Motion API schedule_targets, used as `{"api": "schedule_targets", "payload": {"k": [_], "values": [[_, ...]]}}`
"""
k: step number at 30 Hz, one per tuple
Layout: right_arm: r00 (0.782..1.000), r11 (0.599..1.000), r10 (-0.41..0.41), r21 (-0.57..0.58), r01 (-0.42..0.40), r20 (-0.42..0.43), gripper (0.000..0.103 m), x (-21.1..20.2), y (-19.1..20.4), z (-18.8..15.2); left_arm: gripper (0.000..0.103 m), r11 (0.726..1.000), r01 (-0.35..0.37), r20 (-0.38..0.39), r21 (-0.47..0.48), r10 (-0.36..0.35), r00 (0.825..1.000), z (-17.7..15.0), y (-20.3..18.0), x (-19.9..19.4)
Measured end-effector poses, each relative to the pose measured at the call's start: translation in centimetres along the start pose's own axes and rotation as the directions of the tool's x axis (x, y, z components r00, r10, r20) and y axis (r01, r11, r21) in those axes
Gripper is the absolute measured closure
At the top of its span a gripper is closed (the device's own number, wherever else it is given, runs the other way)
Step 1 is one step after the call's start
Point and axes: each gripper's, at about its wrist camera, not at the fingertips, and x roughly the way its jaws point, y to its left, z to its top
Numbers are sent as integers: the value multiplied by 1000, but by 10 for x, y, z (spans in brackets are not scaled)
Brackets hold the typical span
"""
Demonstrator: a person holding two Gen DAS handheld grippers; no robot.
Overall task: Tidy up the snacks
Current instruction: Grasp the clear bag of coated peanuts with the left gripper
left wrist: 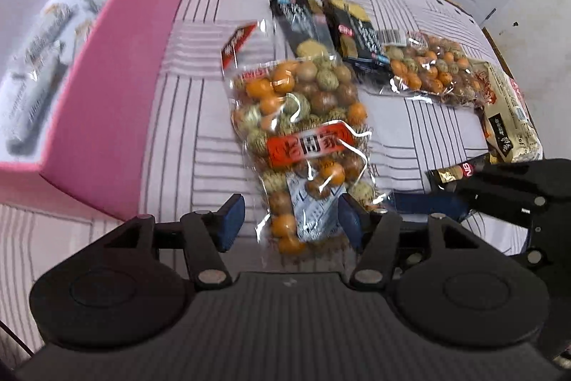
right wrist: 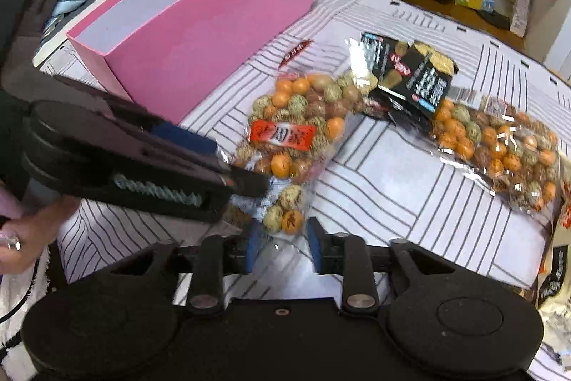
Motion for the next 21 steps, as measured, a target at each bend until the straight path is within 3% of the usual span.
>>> {"api": "schedule_targets", "payload": {"k": [1,3,6,10,18,21], "values": [[1000,1000,-3,-13,3,-13,35,2,2,1,45,1000,5,-5,-8,-5,1000,-1,1,2],[1000,1000,-9,-27,8,-26,31,8,3,4,44,999,29,-22,-34,-30,999,0,5,3],[999,999,19,-32,-20,-29,28,16,7,6,54,993,95,-65,-67,-99,993,-1,11,5],[1000,1000,-22,-15,22,6,13,22,18,6,59,992,121,-75,-42,-124,989,-2,6,3],[991,989,-117,-86,123,69,4,45,31,0,57,987,123,-75,-99,-130,989,-3,8,12],[987,990,-123,-63,129,101,9,44,27,-1,54,986,131,-55,-101,-137,989,-4,6,14]]}}
